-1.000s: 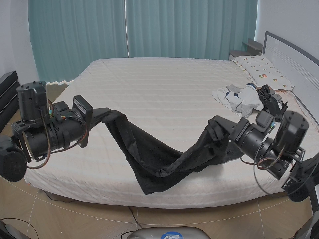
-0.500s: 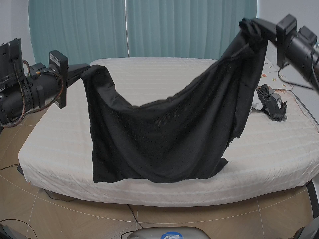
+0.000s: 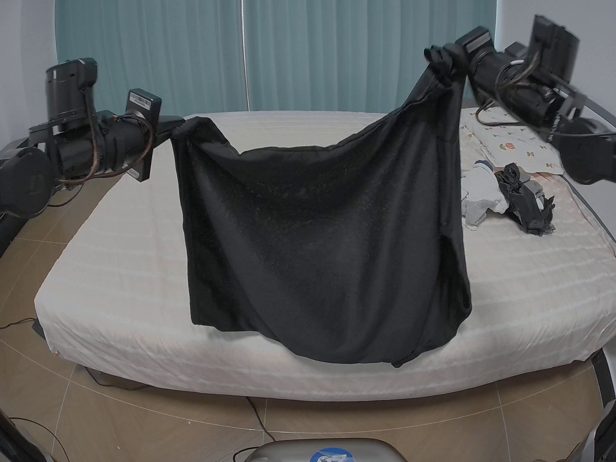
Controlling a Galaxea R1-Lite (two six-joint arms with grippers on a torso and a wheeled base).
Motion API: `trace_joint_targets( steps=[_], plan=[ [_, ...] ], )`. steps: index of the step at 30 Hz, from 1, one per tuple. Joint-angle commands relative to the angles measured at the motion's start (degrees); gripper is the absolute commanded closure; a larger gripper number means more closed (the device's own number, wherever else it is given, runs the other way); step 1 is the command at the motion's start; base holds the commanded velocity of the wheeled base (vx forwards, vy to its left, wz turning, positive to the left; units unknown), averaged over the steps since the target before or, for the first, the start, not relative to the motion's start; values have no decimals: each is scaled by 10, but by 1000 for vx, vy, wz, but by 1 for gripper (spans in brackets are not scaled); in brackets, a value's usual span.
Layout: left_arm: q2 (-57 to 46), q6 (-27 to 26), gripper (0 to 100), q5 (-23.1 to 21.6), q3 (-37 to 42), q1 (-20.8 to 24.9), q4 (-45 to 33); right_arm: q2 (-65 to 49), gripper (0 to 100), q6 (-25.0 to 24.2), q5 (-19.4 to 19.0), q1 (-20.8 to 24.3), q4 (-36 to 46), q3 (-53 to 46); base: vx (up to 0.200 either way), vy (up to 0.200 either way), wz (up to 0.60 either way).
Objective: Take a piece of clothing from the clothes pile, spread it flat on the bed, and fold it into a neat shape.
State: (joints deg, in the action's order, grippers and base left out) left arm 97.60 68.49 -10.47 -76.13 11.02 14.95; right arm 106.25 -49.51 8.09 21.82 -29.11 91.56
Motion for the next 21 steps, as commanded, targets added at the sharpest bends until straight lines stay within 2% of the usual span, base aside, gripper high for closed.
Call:
trace_joint_targets(
  steps=[1,10,21],
  plan=[
    [135,6,100,-5,-69,-20,-10,161,100,-9,-10,-42,-45,32,200,0,0],
    [209,6,100,-11,-97,-20,-9,212,100,3,-10,-52,-104,25,200,0,0],
    [302,12,100,-5,-126,-18,-8,285,100,16,-5,-50,-154,-37,200,0,0]
  ],
)
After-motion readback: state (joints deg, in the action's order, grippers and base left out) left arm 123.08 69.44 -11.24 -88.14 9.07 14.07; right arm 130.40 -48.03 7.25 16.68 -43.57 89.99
